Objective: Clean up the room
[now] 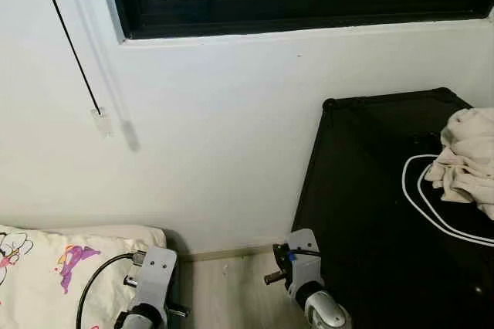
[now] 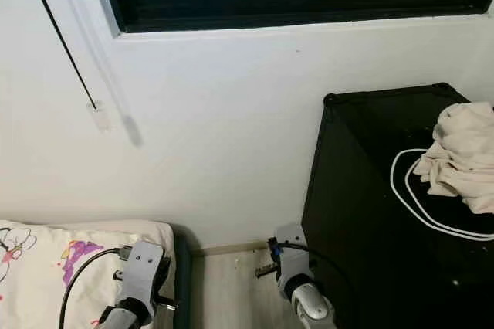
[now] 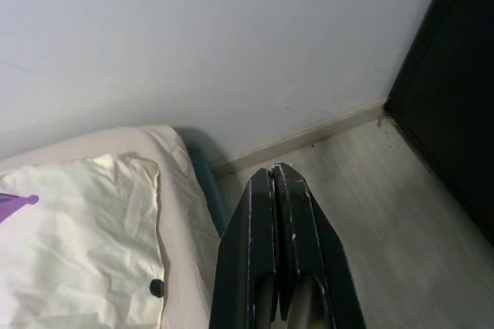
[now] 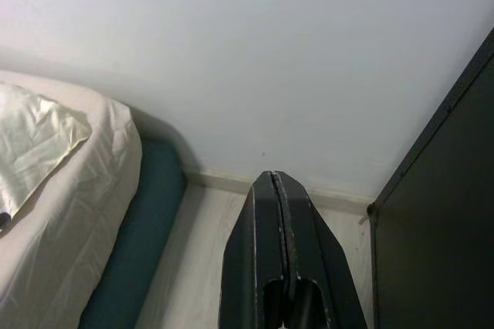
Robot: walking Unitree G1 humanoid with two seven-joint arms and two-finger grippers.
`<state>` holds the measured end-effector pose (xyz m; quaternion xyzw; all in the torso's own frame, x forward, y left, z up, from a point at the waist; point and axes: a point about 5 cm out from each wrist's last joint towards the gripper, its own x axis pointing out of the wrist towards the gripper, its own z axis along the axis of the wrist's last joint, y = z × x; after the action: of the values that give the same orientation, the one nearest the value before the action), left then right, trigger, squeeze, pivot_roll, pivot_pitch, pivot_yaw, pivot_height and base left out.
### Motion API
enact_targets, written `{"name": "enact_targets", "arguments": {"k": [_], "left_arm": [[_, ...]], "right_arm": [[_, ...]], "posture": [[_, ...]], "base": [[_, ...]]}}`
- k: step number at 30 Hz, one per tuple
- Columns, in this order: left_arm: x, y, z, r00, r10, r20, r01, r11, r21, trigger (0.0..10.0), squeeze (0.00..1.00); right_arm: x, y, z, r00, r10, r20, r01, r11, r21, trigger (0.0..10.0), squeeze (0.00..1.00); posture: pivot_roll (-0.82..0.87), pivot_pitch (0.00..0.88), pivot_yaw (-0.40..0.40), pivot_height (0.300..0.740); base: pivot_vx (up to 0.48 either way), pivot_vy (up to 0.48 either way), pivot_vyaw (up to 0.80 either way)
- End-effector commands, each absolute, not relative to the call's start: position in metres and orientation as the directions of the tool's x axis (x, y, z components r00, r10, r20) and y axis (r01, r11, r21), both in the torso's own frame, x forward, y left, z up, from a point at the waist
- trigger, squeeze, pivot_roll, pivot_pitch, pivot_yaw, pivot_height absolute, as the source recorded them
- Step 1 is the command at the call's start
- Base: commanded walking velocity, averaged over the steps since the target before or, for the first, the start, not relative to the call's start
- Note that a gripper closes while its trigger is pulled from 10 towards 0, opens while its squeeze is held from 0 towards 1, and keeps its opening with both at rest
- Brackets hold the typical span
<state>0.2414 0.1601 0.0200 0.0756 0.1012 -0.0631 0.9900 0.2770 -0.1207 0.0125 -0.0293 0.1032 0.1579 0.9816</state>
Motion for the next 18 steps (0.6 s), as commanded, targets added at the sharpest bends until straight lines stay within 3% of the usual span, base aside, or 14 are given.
{"name": "enact_targets", "arguments": {"k": [1, 18], "left_arm": [[0.2370, 0.1599, 0.0168, 0.966, -0.116, -0.229, 0.148, 0.981, 0.125, 10.0, 0.00], [0.2339, 0.1558, 0.0167, 0.960, -0.145, -0.241, 0.172, 0.981, 0.093, 10.0, 0.00]], "right_arm": [[0.2746, -0.1196, 0.0109, 0.929, 0.300, -0.219, -0.311, 0.950, -0.019, 10.0, 0.00], [0.2730, -0.1218, 0.0112, 0.933, 0.289, -0.214, -0.301, 0.953, -0.025, 10.0, 0.00]], "posture": [[-0.01, 0.115, -0.023, 0.740], [-0.02, 0.111, -0.017, 0.740]], "base": [[0.000, 0.000, 0.80], [0.000, 0.000, 0.80]]}}
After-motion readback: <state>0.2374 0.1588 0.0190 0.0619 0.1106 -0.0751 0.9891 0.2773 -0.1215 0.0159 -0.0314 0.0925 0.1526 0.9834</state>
